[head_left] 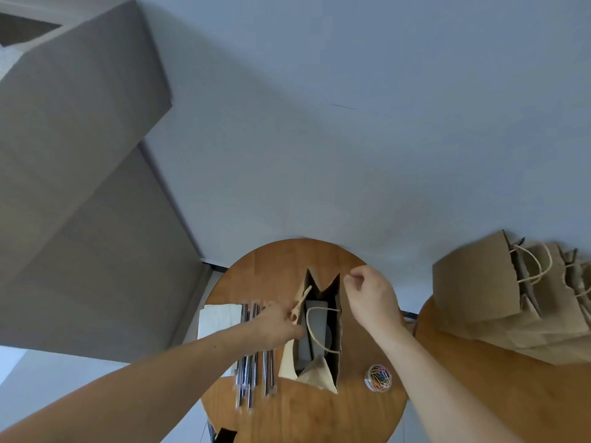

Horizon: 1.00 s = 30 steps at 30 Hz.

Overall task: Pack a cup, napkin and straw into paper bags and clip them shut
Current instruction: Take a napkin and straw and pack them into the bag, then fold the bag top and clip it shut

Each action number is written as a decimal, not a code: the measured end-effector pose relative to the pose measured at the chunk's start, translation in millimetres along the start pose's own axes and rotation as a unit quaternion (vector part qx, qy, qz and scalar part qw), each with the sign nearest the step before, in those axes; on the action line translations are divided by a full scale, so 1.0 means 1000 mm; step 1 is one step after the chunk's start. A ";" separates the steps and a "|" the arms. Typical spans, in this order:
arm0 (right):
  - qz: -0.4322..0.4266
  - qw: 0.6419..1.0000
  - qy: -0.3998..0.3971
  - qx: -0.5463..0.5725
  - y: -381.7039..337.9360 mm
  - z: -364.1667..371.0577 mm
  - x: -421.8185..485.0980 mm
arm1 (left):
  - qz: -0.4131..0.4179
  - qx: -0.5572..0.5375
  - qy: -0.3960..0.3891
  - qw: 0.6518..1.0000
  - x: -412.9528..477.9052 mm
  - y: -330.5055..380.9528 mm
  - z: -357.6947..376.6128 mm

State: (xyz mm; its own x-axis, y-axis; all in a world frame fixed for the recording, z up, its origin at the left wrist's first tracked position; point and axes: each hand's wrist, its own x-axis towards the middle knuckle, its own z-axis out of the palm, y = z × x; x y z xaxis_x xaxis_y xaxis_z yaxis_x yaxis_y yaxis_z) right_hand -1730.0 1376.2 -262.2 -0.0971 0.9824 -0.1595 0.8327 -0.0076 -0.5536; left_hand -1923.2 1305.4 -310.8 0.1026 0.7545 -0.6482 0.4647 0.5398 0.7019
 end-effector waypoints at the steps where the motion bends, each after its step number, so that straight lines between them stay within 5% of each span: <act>1: 0.023 0.999 -0.024 0.000 0.010 0.003 -0.002 | -0.002 -0.005 -0.015 1.000 -0.001 0.000 0.004; 5: 0.127 0.973 -0.167 0.095 0.032 0.023 -0.012 | 0.002 0.002 -0.055 0.999 -0.006 0.000 0.026; 10: 0.146 0.939 -0.211 0.231 0.031 0.039 -0.019 | 0.032 -0.001 -0.060 0.998 -0.012 0.009 0.052; 13: 0.124 0.935 -0.223 0.245 0.029 0.043 -0.018 | -0.047 0.084 0.042 0.994 -0.011 0.018 0.065; 17: 0.030 0.958 -0.240 0.153 0.034 0.044 -0.015 | -0.089 0.163 0.171 0.968 -0.003 0.022 0.075; 21: -0.085 0.986 -0.146 0.010 0.041 0.029 -0.012 | -0.072 0.175 0.172 0.967 -0.004 0.022 0.073; 24: -0.218 0.972 -0.061 -0.065 0.048 0.017 -0.005 | -0.052 0.204 0.161 0.964 -0.001 0.025 0.068; 30: -0.282 0.942 -0.103 -0.151 0.063 -0.006 0.019 | -0.018 0.311 0.131 0.941 0.014 0.046 0.037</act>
State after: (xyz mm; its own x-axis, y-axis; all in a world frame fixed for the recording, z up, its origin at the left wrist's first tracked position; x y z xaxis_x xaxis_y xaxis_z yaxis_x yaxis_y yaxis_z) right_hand -1676.5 1395.5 -295.1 -0.6485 0.7568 -0.0824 0.7311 0.5889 -0.3446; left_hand -1867.7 1326.8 -298.8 -0.1055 0.8500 -0.5162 0.8969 0.3055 0.3198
